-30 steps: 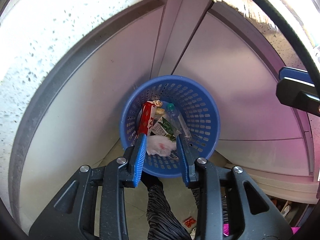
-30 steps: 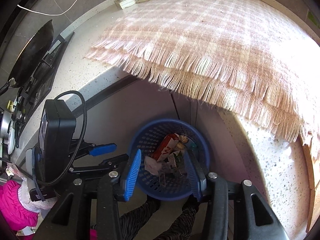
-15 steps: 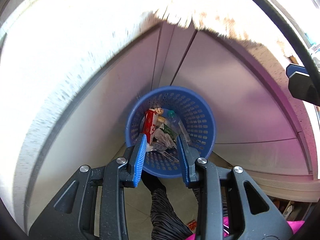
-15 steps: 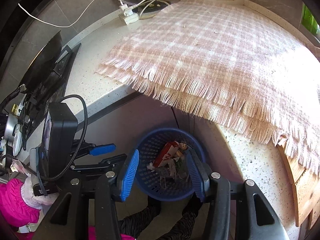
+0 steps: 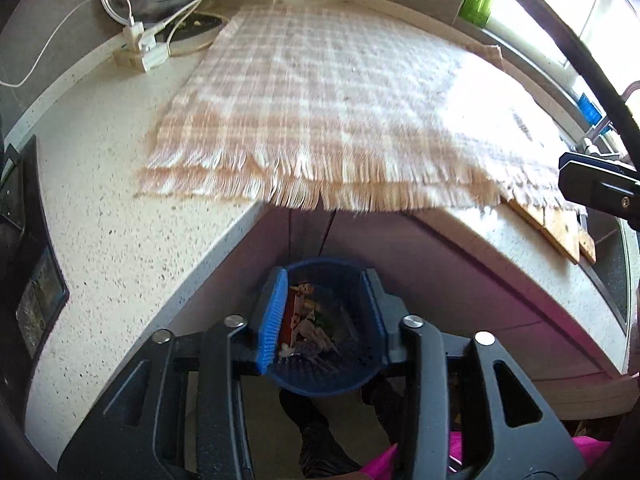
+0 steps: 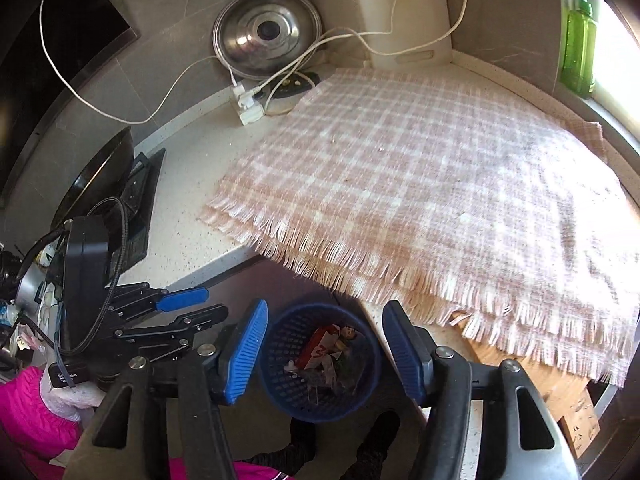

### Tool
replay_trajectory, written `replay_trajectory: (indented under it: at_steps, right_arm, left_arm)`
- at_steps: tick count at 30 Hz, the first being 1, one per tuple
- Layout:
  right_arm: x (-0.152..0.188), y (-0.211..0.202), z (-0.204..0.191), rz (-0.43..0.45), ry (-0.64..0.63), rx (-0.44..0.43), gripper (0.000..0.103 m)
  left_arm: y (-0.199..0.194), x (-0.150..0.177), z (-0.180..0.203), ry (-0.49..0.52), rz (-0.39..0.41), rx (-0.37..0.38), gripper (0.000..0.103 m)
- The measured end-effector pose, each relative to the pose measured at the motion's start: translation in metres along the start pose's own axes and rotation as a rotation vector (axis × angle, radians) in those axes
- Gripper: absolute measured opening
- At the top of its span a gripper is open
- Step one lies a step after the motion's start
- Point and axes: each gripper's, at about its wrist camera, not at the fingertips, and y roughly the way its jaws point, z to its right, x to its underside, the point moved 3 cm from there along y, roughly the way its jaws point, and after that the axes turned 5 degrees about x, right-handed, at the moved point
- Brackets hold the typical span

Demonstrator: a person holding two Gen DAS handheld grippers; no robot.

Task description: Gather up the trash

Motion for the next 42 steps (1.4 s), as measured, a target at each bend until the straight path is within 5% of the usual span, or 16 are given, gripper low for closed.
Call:
replay_trajectory:
  at_steps: [10,15,19,42]
  right_arm:
    - [-0.030,-0.050,0.036,0.136,0.031,0.066,0.087]
    - [-0.040,-0.066,0.051,0.175,0.052,0.087,0.089]
    - [-0.046,-0.073,0.059,0.196,0.069,0.091,0.089]
    - [-0.055,-0.076,0.067,0.234,0.104,0.067,0.089]
  left_arm:
    - [-0.050,-0.063,0.041,0.057,0.201,0.009,0.082]
    - [-0.065,-0.082,0.055,0.068,0.253,-0.006,0.084]
    - [-0.075,-0.093,0.061,0.064,0.293,-0.041,0.101]
    - [-0.089,-0.113,0.069,0.042,0.300,-0.097,0.101]
